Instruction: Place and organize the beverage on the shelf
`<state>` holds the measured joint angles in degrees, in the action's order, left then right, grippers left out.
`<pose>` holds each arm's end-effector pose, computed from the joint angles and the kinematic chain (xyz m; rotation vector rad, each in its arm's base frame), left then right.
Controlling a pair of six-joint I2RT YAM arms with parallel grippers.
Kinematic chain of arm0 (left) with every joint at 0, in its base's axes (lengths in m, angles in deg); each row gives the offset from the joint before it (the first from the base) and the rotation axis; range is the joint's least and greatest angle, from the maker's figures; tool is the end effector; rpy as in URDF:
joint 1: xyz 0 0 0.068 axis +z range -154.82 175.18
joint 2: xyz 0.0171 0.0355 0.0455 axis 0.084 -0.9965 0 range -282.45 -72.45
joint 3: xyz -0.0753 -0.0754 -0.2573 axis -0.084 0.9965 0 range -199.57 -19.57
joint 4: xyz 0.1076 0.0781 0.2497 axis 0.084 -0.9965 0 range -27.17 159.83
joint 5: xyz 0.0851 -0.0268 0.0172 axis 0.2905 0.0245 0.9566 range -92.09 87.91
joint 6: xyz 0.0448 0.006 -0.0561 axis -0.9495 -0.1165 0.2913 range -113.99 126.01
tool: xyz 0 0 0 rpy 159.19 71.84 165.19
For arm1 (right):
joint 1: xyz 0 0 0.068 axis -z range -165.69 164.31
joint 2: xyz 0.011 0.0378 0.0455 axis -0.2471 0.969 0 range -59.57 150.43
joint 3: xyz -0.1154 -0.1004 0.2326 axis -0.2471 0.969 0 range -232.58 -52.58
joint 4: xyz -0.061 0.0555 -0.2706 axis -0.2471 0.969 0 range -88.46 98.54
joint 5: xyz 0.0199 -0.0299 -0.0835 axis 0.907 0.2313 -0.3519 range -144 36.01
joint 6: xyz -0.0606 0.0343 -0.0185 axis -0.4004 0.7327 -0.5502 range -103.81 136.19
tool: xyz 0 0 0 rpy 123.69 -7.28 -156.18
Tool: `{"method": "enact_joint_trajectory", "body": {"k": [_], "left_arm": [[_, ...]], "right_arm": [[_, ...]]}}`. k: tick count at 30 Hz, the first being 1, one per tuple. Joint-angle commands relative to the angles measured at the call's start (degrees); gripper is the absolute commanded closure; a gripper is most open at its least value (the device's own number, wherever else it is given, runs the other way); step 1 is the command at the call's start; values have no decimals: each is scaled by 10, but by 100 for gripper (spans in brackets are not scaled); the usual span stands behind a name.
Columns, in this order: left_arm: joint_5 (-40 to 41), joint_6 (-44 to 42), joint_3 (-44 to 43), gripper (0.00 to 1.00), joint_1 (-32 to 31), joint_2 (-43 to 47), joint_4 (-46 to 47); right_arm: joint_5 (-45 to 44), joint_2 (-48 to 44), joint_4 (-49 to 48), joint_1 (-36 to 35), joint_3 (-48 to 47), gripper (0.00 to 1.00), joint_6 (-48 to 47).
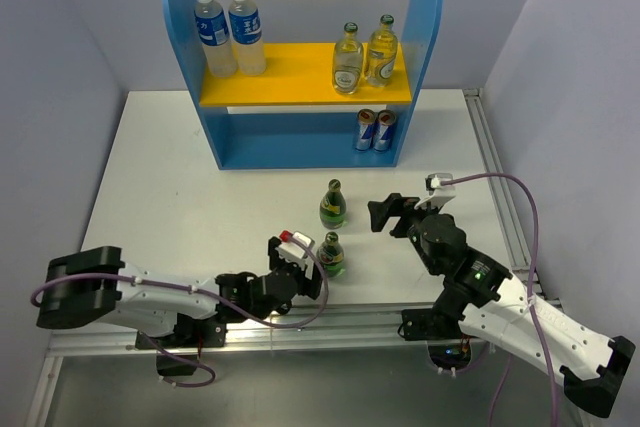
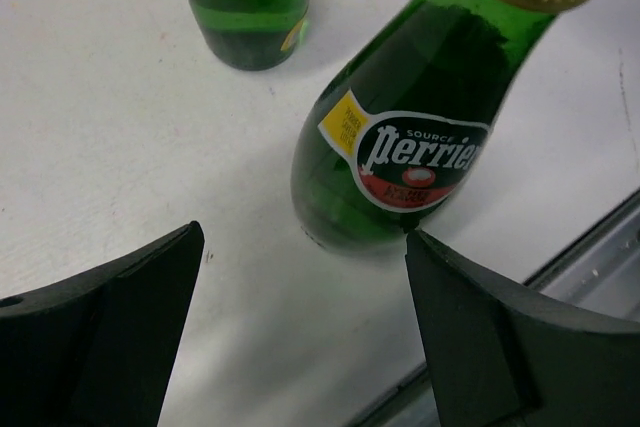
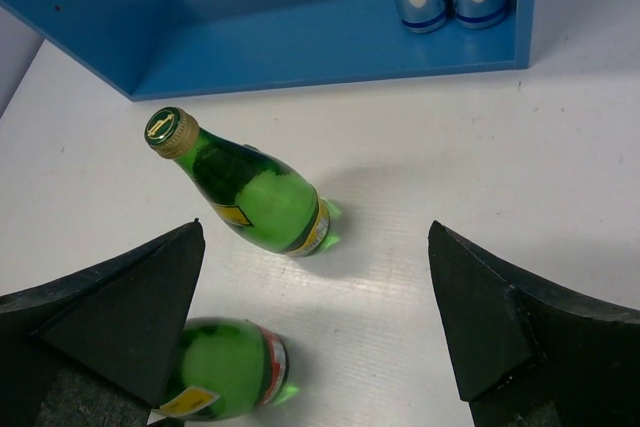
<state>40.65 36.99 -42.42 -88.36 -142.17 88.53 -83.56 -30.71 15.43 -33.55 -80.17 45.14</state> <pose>0.0692 -0.2509 0.1567 0.4456 1.9148 -0.5593 0.1386 0.1095 0.2648 0.0625 1.8252 0.4806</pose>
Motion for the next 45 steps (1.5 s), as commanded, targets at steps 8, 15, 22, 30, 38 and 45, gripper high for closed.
{"method": "enact_joint_trajectory", "body": {"k": [8,15,22,30,38,45], "left_arm": [[-57,-59,-56,12,51,-119,185],[-96,-68,-79,12,69,-177,227],[-107,-80,-107,14,95,-236,265],[-95,-72,-114,38,117,-280,287],[-58,-47,-116,100,117,-214,181],[37,-47,-74,100,131,-43,63]], "right_arm": [[-18,-2,-4,-4,-2,0,7],[-19,0,-7,-4,-2,0,5],[-20,0,-9,-4,-2,0,4],[-19,0,-10,-4,-1,0,3],[-20,-1,-9,-4,-1,0,5],[-14,-8,-14,-4,2,0,1]]}}
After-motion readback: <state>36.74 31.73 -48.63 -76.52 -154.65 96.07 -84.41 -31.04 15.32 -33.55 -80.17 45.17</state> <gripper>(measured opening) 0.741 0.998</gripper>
